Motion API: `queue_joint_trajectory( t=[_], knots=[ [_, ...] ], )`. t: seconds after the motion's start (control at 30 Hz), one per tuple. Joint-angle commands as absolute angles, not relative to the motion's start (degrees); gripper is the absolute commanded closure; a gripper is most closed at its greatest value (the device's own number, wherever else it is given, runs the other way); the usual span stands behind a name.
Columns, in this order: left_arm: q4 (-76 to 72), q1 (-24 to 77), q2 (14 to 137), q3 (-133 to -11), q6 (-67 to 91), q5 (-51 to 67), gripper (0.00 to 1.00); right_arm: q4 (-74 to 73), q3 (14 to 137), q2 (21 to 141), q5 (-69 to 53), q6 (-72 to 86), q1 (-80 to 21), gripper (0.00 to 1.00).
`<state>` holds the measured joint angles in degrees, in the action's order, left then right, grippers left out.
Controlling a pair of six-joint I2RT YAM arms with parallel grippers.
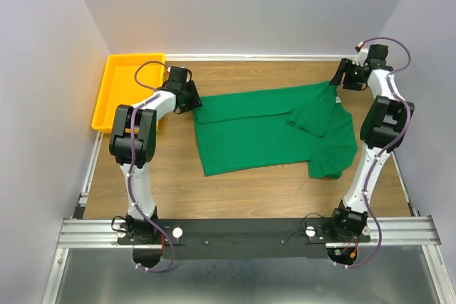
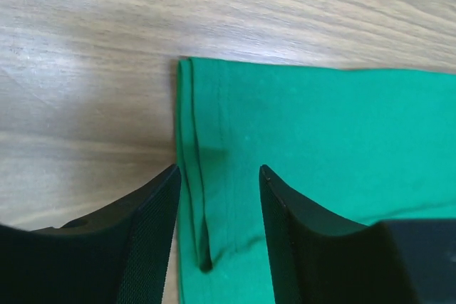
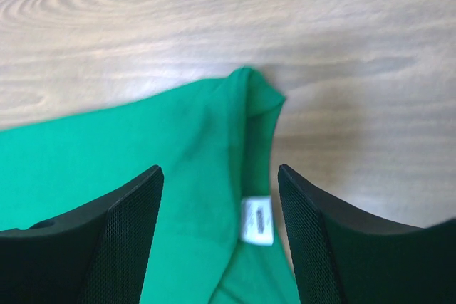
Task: Fold and stack the t-shirts
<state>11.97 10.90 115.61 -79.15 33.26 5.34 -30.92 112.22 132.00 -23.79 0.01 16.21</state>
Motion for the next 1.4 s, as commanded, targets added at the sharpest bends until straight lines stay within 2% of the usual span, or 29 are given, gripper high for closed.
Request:
queue_joint_trajectory(
  t=[0.0,0.23,0.27,0.43,0.53,0.67,0.8,1.0,1.17,1.23,1.3,1.33,1.37],
  knots=[
    [15.99,10.90,119.08,-82.87,32.52,4.04,0.48,-30.50,117.68,137.28,-22.14,3.25,16.87,0.27],
    [17.05,10.99,121.72,-85.16,31.64,6.32,0.57,-30.59,119.62,141.59,-25.84,2.73,16.87,0.35],
    [17.14,10.90,122.08,-85.34,31.47,7.02,0.61,-30.59,119.88,142.11,-25.84,2.64,16.87,0.36],
    [17.49,10.90,124.10,-86.92,31.29,9.14,0.68,-30.59,121.64,144.49,-27.33,3.16,16.87,0.54],
    [17.49,10.90,124.80,-88.41,31.46,10.37,0.81,-30.59,123.66,145.80,-27.16,3.87,16.87,0.66],
    [18.72,10.81,126.65,-92.00,31.82,10.20,0.88,-30.50,126.12,147.39,-26.98,4.31,16.87,0.72],
    [20.65,9.76,128.67,-97.02,33.30,8.62,0.89,-30.15,128.40,148.88,-25.67,4.74,16.87,0.75],
    [24.43,8.18,134.28,-107.21,34.28,8.70,0.89,-28.22,132.45,151.17,-23.65,6.41,16.44,0.76],
    [27.95,7.65,138.07,-117.22,34.80,9.58,0.85,-26.19,135.96,152.40,-21.36,6.42,14.86,0.76],
    [29.43,7.65,138.95,-120.22,34.89,8.79,0.76,-25.32,137.02,152.32,-19.69,6.07,14.33,0.75],
    [30.58,7.56,139.04,-124.18,34.89,7.13,0.62,-24.96,137.20,151.35,-18.37,5.80,13.71,0.68],
    [30.93,7.56,138.78,-126.45,34.63,6.42,0.58,-24.87,137.11,150.83,-17.93,5.80,13.62,0.63],
    [31.11,7.47,138.34,-127.26,33.93,4.59,0.50,-24.79,136.76,149.25,-17.58,5.89,13.54,0.53]
  ],
)
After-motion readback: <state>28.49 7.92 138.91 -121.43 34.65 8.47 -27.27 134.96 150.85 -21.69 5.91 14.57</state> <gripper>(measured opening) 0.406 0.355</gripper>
